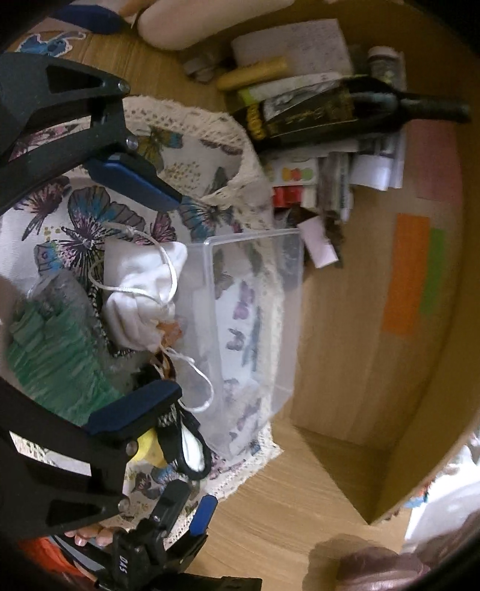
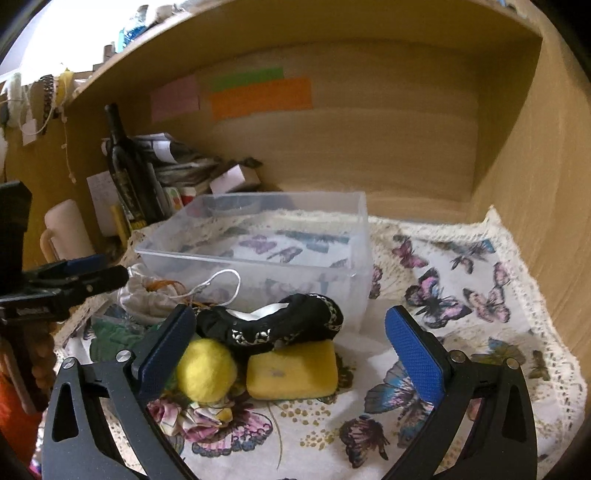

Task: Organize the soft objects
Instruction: 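Grasp the white drawstring pouch with left tool while right tool grasps the black chain bag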

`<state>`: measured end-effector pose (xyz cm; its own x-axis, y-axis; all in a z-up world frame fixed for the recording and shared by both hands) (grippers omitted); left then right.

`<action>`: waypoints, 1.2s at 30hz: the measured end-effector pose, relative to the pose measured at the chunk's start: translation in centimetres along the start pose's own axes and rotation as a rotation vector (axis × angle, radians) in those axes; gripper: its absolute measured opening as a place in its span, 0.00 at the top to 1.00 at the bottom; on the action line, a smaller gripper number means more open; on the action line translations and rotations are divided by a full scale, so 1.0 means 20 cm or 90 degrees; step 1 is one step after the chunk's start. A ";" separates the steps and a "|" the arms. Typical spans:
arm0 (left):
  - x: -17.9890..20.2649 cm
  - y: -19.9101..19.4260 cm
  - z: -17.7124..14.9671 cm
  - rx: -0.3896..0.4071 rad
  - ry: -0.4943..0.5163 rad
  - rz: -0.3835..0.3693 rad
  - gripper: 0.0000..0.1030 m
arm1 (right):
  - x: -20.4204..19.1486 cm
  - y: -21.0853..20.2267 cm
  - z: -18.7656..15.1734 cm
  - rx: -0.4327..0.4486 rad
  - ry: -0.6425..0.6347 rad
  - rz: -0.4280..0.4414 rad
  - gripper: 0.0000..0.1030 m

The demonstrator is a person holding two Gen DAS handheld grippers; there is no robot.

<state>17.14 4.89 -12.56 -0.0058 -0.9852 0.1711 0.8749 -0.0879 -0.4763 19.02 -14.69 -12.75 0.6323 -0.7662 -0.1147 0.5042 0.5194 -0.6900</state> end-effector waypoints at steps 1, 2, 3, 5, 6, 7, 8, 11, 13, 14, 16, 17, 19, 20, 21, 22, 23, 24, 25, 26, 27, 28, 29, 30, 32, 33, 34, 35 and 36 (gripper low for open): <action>0.00 0.02 -0.01 -0.008 0.001 0.001 0.09 | 0.00 0.02 -0.01 -0.011 0.004 0.009 0.00; 0.00 0.04 -0.03 -0.022 0.001 -0.002 0.09 | -0.01 0.04 -0.02 -0.023 0.007 0.018 0.00; 0.00 0.07 -0.05 -0.039 -0.001 -0.007 0.09 | -0.01 0.06 -0.03 -0.031 0.009 0.024 0.00; 0.00 0.11 -0.08 -0.062 -0.004 -0.009 0.09 | -0.02 0.10 -0.04 -0.043 0.005 0.028 0.00; 0.00 0.13 -0.09 -0.071 -0.005 -0.012 0.09 | -0.03 0.11 -0.04 -0.045 0.000 0.028 0.00; 0.00 0.14 -0.10 -0.079 -0.008 -0.019 0.09 | -0.04 0.13 -0.05 -0.051 -0.006 0.029 0.01; 0.00 0.15 -0.10 -0.085 -0.010 -0.022 0.09 | -0.05 0.15 -0.06 -0.057 -0.010 0.029 0.04; -0.01 0.19 -0.14 -0.115 -0.028 -0.034 0.10 | -0.05 0.19 -0.08 -0.071 -0.017 0.026 0.14; -0.02 0.20 -0.16 -0.135 -0.042 -0.052 0.21 | -0.04 0.20 -0.09 -0.071 -0.007 0.026 0.20; -0.02 0.21 -0.17 -0.140 -0.048 -0.057 0.30 | -0.03 0.19 -0.09 -0.070 -0.002 0.027 0.24; -0.02 0.24 -0.19 -0.163 -0.062 -0.074 0.40 | -0.02 0.19 -0.09 -0.068 0.002 0.025 0.32; -0.02 0.24 -0.20 -0.164 -0.066 -0.077 0.43 | -0.02 0.18 -0.09 -0.068 0.003 0.022 0.40; -0.02 0.22 -0.19 -0.153 -0.064 -0.071 0.49 | -0.01 0.18 -0.09 -0.066 0.001 0.018 0.51; -0.02 0.21 -0.19 -0.149 -0.060 -0.066 0.52 | -0.01 0.18 -0.09 -0.063 -0.001 0.014 0.62; -0.02 0.20 -0.19 -0.143 -0.051 -0.055 0.53 | -0.01 0.17 -0.09 -0.060 -0.002 0.011 0.73; -0.01 0.18 -0.19 -0.136 -0.039 -0.042 0.55 | 0.00 0.16 -0.08 -0.056 -0.002 0.008 0.75; -0.01 0.16 -0.19 -0.126 -0.026 -0.027 0.56 | 0.01 0.14 -0.08 -0.052 0.001 0.010 0.75; 0.00 0.15 -0.18 -0.116 -0.017 -0.019 0.57 | 0.01 0.13 -0.07 -0.049 0.003 0.013 0.78; 0.00 0.13 -0.16 -0.104 -0.010 -0.015 0.57 | 0.02 0.12 -0.07 -0.045 0.005 0.013 0.79; 0.01 0.11 -0.15 -0.090 -0.004 -0.012 0.58 | 0.02 0.11 -0.07 -0.042 0.004 0.012 0.81; 0.01 0.09 -0.13 -0.083 -0.001 -0.010 0.58 | 0.02 0.09 -0.06 -0.037 0.002 0.010 0.83; 0.02 0.08 -0.12 -0.077 0.002 -0.009 0.58 | 0.02 0.08 -0.05 -0.031 0.002 0.008 0.83; 0.02 0.07 -0.10 -0.070 0.005 -0.009 0.58 | 0.02 0.06 -0.04 -0.026 0.002 0.008 0.83; 0.03 0.04 -0.09 -0.062 0.009 -0.009 0.58 | 0.02 0.04 -0.03 -0.018 0.005 0.012 0.83; 0.03 0.00 -0.05 -0.047 0.012 -0.008 0.58 | 0.01 0.01 0.01 -0.005 0.016 0.029 0.86; 0.03 -0.02 -0.03 -0.037 0.014 -0.008 0.58 | 0.00 -0.01 0.03 0.002 0.019 0.031 0.86; 0.03 -0.03 -0.01 -0.030 0.013 -0.008 0.58 | 0.00 -0.03 0.05 0.011 0.017 0.031 0.86; 0.03 -0.06 0.02 -0.019 0.009 -0.008 0.58 | -0.01 -0.04 0.07 0.024 0.010 0.027 0.87; 0.03 -0.07 0.03 -0.013 0.008 -0.008 0.58 | -0.02 -0.06 0.10 0.035 0.003 0.020 0.87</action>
<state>16.29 4.47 -11.23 -0.0231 -0.9858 0.1664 0.8646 -0.1033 -0.4916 19.34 -14.29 -10.48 0.6459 -0.7506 -0.1397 0.5155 0.5637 -0.6453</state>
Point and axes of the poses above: each gripper's, at about its wrist camera, not at the fingertips, and y roughly the way its jaws point, x to its right, z to its top, the point moved 8 cm from there along y, roughly the way its jaws point, and after that the axes turned 6 degrees about x, right-handed, at the moved point
